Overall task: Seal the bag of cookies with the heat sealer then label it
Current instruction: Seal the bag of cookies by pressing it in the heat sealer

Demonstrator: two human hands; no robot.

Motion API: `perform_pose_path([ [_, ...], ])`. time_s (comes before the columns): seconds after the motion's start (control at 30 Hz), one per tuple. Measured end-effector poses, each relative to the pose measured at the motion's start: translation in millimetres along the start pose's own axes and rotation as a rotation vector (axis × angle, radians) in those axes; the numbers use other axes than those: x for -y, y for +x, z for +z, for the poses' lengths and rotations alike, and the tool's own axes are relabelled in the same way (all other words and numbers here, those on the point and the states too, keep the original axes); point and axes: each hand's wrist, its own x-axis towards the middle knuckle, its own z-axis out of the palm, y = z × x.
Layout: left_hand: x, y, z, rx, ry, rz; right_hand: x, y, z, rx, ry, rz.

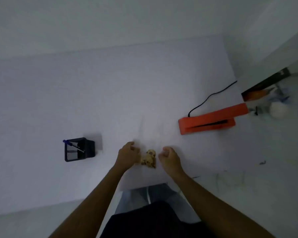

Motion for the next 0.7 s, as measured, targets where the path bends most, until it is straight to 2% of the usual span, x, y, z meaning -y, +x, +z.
perform_pose_path([
  [0.2,3.9,-13.9,2.4,-0.101,-0.046,0.146,5.9,8.9,-2.0,0.095,0.070,0.008],
  [0.27,6.6,-19.8,-1.5,-0.151,-0.074,0.181,11.0,9.6,-8.1,0.115,0.072,-0.091],
  [0.47,18.7,-49.4,-10.6,-0.251,-0.185,0.279,8.1,4.5,-22.6,0.037,0.048,-0.429],
  [0.7,19.0,-55.6,0.9,-0.268,-0.135,0.301,-0.9,-0.9,-23.7,0.084,0.078,-0.461],
])
